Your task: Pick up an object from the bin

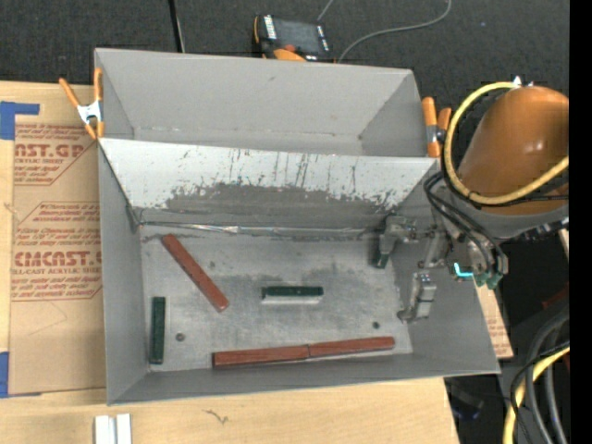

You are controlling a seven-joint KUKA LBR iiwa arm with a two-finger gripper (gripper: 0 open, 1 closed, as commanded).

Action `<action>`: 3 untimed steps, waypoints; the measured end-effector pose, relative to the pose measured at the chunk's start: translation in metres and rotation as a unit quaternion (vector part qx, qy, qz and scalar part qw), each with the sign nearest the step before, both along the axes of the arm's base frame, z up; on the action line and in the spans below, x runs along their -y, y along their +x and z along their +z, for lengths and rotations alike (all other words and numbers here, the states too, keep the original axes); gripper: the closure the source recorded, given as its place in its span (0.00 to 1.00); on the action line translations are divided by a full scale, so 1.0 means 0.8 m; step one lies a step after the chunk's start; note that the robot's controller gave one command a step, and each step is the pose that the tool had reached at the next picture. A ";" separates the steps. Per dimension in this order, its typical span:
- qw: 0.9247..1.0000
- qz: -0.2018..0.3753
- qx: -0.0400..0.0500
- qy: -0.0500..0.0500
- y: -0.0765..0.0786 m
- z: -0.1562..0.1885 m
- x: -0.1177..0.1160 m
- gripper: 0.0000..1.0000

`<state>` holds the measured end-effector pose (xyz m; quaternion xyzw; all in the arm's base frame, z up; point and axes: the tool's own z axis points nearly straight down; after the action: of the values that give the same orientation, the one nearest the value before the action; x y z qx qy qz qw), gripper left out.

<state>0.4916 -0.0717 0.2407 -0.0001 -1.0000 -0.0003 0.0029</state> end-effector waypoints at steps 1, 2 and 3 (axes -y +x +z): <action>1.000 -0.009 0.000 0.002 0.023 -0.109 -0.098 0.00; 0.999 0.049 0.001 0.000 0.068 -0.218 -0.103 0.00; 0.999 0.048 0.003 0.000 0.069 -0.213 -0.103 1.00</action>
Offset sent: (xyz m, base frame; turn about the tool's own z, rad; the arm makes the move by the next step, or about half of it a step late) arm 0.0199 0.0729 -0.0826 0.0261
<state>0.5468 0.0108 0.0702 0.0482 -0.9988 -0.0002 0.0003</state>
